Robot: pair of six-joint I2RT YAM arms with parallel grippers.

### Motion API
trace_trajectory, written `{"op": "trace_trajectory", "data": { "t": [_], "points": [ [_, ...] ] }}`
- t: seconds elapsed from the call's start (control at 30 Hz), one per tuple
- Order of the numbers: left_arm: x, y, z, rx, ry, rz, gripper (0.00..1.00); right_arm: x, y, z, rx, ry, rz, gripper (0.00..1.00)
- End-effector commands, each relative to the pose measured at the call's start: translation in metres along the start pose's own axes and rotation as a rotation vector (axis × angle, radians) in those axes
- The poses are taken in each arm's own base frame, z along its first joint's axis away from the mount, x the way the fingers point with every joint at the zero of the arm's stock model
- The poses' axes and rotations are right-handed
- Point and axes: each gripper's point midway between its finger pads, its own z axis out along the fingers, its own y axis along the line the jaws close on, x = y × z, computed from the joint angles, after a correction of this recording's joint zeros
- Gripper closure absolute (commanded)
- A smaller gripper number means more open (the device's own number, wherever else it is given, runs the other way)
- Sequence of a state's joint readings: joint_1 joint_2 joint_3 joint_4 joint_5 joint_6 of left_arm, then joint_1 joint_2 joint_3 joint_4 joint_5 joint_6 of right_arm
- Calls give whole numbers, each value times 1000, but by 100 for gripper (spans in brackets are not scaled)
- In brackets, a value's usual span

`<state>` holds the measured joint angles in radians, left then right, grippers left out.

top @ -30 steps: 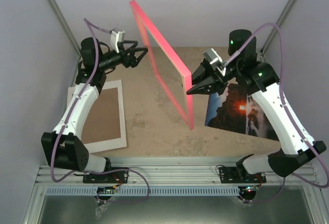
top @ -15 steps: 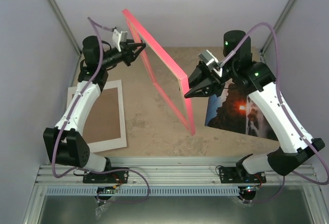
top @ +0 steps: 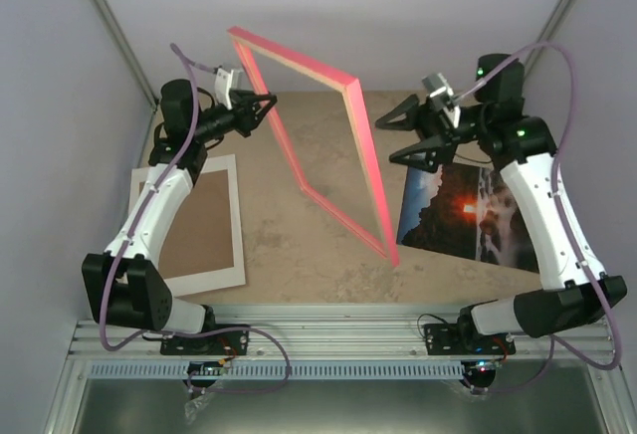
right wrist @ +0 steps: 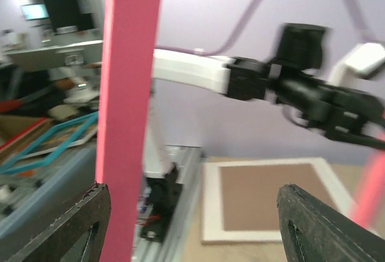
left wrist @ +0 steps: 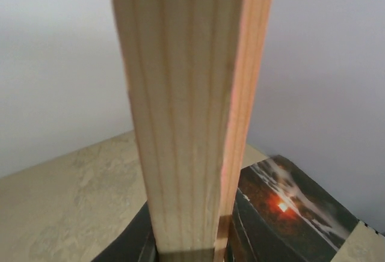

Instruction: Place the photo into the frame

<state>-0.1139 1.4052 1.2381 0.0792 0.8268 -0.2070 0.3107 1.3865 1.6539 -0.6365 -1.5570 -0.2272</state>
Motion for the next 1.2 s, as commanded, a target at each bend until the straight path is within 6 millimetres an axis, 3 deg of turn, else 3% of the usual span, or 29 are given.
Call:
{"op": "trace_trajectory", "data": {
  "t": [0.0,0.1,0.13,0.2,0.33,0.43,0.6,0.7,0.87,0.97,1.03,1.17],
  "points": [
    [9,28,-4,-143,42,-143,100,4,-5,-51,21,-110,38,23],
    [30,51,1,-228,116,-217,100,20,-32,-88,173,-153,102,18],
    [47,60,3,-261,163,-261,100,37,-52,-116,293,-188,163,13],
    [58,62,4,-280,190,-276,100,55,-65,-142,363,-230,250,6],
    [76,57,3,-321,234,-265,100,87,-77,-181,500,-211,380,5],
    [81,57,-1,-340,231,-269,100,128,-95,-204,672,-148,548,4],
    [84,66,-6,-403,224,-303,100,153,-99,-198,870,-127,590,2],
    [91,75,-9,-465,270,-341,100,162,-111,-210,1009,-38,548,2],
    [124,84,-13,-523,421,-360,100,160,-116,-224,1289,224,289,2],
    [142,86,-19,-560,498,-340,100,151,-112,-236,1399,211,216,2],
    [154,90,-23,-586,543,-336,100,153,-106,-237,1427,172,235,2],
    [173,101,-24,-631,599,-332,100,166,-105,-215,1291,148,293,2]
  ]
}}
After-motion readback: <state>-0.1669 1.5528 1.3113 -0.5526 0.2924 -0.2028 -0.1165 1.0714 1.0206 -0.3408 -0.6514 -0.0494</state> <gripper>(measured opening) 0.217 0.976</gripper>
